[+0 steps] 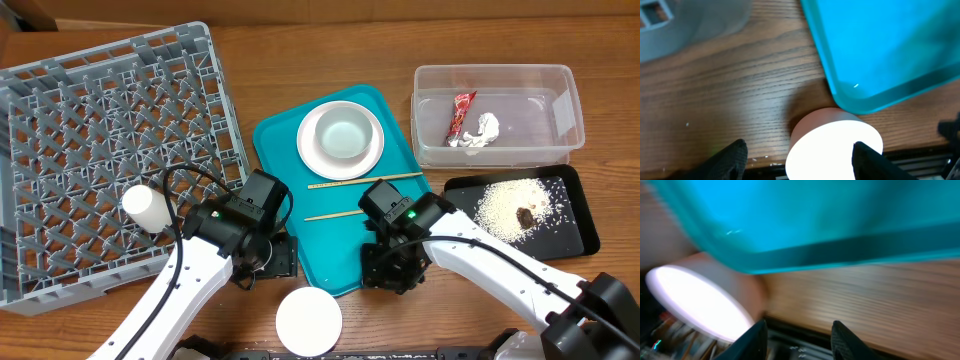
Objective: Sort waste into correct bins and load items into the dishwasher
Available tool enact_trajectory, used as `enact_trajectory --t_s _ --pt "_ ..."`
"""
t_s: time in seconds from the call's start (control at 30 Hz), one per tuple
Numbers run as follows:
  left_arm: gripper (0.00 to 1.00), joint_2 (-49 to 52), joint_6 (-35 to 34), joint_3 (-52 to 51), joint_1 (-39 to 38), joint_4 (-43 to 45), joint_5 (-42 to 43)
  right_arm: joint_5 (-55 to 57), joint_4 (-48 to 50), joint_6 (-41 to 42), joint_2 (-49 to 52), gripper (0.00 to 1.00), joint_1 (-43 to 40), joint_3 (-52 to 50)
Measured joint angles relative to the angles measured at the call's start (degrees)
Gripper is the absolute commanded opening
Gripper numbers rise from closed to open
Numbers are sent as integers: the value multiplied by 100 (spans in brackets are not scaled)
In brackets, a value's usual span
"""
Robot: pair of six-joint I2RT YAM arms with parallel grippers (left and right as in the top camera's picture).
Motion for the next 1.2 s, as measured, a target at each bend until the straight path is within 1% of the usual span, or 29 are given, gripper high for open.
enact_trajectory --t_s 0.1,0.2,0.3,0.43,0.5,0.57,0.63,0.7,0.8,0.83,0.87,0.93,1.03,1.07,1.13,1.2 --pt "74 0 332 -74 -2 149 160 570 -258 144 -219 46 -328 15" --pt "71 2 647 -223 -70 302 352 855 -481 149 -654 47 -706 101" --pt "70 7 866 -267 -391 450 463 1008 -658 107 -1064 47 -1095 179" --pt "71 74 986 -269 -1198 656 540 1154 -1067 101 -1309 47 -1685 188" --pt "71 229 955 -269 -1591 743 542 1169 -1095 103 -1340 47 -1899 188" --pt "70 428 907 -269 -1880 839 549 1200 -1113 101 -1351 47 -2004 188" --pt "69 872 822 -269 -2302 1001 570 1213 -1117 94 -1360 47 -2015 188" --pt "66 1202 739 -269 -2566 1222 678 1213 -1126 96 -1360 47 -2015 188" --pt "57 1550 492 -269 -2756 1298 754 1215 -1174 96 -1360 47 -2015 188" --pt "53 1716 356 -269 -2782 1305 772 1217 -1182 96 -1360 47 -2013 188" --pt "47 1910 192 -269 -2787 1300 791 1217 -1182 96 -1360 47 -2015 188" --pt "35 1998 96 -269 -2787 1279 820 1215 -1185 94 -1360 47 -2015 188" --pt "24 2046 -94 -269 -2787 1233 831 1217 -1187 76 -1360 47 -2015 188" --pt "16 2046 -168 -269 -2787 1224 828 1217 -1185 59 -1360 47 -2015 188" --pt "5 2046 -321 -269 -2787 1169 831 1215 -1185 17 -1360 47 -2015 188" --pt "4 2046 -433 -269 -2787 1012 861 1217 -1180 -7 -1360 47 -2015 188"
